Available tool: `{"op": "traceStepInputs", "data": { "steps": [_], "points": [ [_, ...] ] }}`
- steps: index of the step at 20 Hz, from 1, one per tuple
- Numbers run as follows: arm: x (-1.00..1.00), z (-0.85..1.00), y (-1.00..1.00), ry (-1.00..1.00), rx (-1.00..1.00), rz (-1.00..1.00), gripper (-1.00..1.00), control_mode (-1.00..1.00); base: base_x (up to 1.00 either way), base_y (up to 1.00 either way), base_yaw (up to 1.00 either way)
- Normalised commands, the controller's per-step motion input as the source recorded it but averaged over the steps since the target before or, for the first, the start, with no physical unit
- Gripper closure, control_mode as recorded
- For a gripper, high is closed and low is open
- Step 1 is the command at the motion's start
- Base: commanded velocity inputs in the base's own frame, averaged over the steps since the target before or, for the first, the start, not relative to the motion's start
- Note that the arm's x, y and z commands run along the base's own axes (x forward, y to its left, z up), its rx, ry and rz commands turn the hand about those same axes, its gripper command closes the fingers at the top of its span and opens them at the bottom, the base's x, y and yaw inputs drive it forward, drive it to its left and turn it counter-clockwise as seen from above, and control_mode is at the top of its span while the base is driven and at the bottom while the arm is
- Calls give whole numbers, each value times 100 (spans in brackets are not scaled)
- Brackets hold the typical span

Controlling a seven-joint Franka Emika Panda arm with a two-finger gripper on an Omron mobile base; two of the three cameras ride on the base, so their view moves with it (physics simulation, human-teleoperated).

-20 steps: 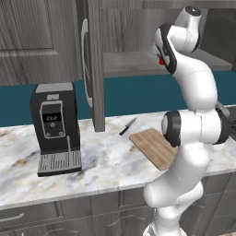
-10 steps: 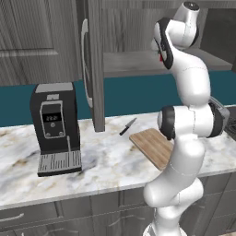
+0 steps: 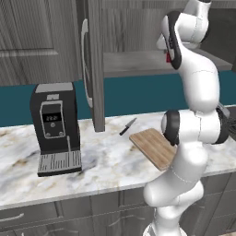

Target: Pick the bread, place it on the cutting board, pick the jam, place it on the counter, and close the cabinet.

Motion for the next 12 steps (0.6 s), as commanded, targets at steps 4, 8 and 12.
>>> {"op": "traceStepInputs", "data": {
  "steps": [4,8,12],
  "points": [
    [-58,-25,0,-5,0,0,100,-100,0,0,0],
    [-54,-36,-5,-9,0,0,100,-100,0,0,0],
    [-54,-48,-8,-9,0,0,100,-100,0,0,0]
  ]
}}
